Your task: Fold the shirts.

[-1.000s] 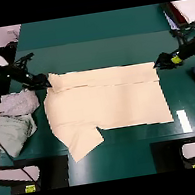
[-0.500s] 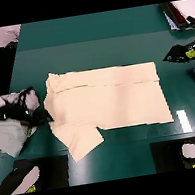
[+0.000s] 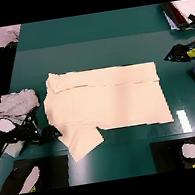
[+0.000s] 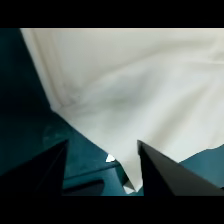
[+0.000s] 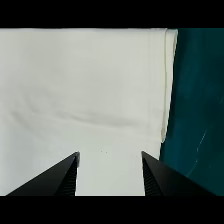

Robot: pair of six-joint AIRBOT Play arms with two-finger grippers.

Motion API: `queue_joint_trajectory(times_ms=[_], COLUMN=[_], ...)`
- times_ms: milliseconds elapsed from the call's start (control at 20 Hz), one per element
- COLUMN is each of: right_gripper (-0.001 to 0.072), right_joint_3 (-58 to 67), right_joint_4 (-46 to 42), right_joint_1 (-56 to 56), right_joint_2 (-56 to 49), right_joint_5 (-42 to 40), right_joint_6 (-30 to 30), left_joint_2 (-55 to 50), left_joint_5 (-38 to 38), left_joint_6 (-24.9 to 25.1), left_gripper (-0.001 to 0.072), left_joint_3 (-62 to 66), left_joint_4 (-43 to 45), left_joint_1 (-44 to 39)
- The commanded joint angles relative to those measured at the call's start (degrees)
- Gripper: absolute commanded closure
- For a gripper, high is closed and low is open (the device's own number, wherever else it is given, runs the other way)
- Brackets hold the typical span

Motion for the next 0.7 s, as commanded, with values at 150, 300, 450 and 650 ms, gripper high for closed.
queue_joint_trajectory(times_ms=[150, 300, 450, 650], right_gripper=[0.0259, 0.0259, 0.0260, 0.0260], right_joint_3=[0.0, 0.0, 0.0, -4.3], right_joint_4=[0.1, 0.1, -0.1, -0.4], right_joint_1=[0.0, 0.0, -0.2, -3.8], right_joint_2=[0.0, 0.0, 0.0, 2.5], right_joint_5=[0.1, 0.3, 2.8, 8.5], right_joint_6=[0.0, 0.0, 0.0, -0.5], left_joint_2=[0.4, 0.4, 0.4, 0.4], left_joint_5=[6.5, 8.1, 9.0, 6.6], left_joint_6=[0.3, 0.3, 1.9, 3.5], left_gripper=[0.0211, 0.0411, 0.0684, 0.0685], left_joint_3=[-4.4, -4.4, -4.4, -3.4], left_joint_4=[-3.2, -5.2, -7.5, -8.5], left_joint_1=[0.0, 0.0, 0.0, 0.0])
